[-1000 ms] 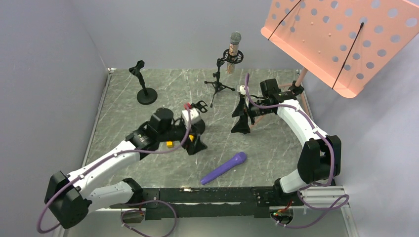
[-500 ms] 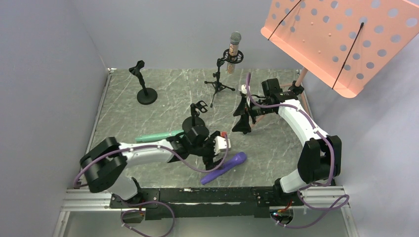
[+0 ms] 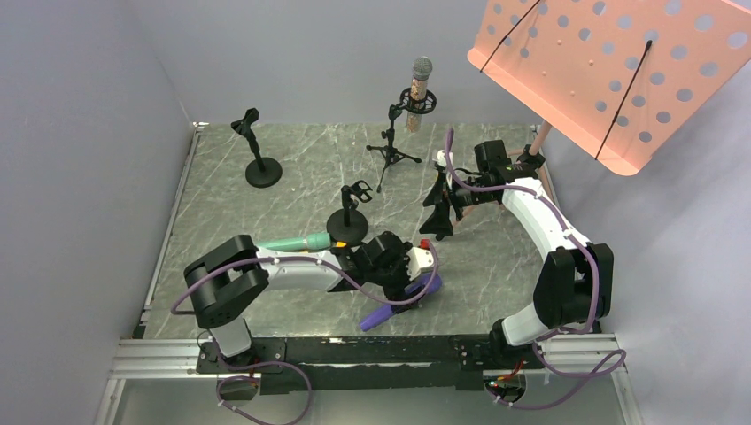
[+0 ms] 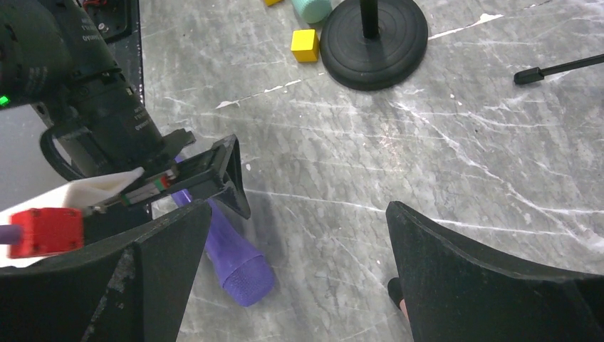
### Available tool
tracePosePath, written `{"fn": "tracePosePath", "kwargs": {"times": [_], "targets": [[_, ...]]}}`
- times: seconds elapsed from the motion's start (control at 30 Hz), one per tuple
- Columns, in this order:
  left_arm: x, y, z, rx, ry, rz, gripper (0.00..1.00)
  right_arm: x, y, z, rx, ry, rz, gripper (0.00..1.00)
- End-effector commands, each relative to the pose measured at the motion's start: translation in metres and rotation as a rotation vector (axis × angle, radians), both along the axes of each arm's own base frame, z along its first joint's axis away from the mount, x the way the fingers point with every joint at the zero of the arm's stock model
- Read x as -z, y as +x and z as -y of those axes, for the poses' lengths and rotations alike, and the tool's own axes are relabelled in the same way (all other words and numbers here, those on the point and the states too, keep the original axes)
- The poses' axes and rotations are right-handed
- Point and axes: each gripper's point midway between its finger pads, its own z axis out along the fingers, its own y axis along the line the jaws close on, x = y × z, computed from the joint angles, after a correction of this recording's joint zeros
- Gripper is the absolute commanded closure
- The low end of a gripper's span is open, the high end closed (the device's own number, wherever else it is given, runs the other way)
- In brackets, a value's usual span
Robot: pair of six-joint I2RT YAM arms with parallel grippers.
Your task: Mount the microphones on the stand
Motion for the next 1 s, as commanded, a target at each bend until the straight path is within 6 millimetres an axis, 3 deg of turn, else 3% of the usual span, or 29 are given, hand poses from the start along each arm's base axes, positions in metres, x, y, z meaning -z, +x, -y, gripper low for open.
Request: {"fn": "tracePosePath", "kwargs": {"times": [0.0,0.17,0.5,0.67,0.97], "targets": [[0.009,-0.006,0.007,-0.141,0.039,-0.103,0.07,-0.019,0.008,-0.001,-0.005,0.021,0.089,0.0],[0.03,-0.006,0.001,-0.255,0.158,-0.109,0.15,-0.019,0.009,0.0,0.0,0.02,0.091,0.0],[0.044,0.012,-0.011,-0.432,0.31,-0.009,0.3,-0.019,0.01,0.002,0.005,0.019,0.091,0.0],[0.054,0.011,-0.011,-0.45,0.376,0.02,0.37,-0.02,0.01,0.002,0.007,0.022,0.093,0.0],[0.043,0.007,-0.014,-0.444,0.341,0.018,0.93,-0.019,0.01,0.003,0.012,0.021,0.089,0.0]]}}
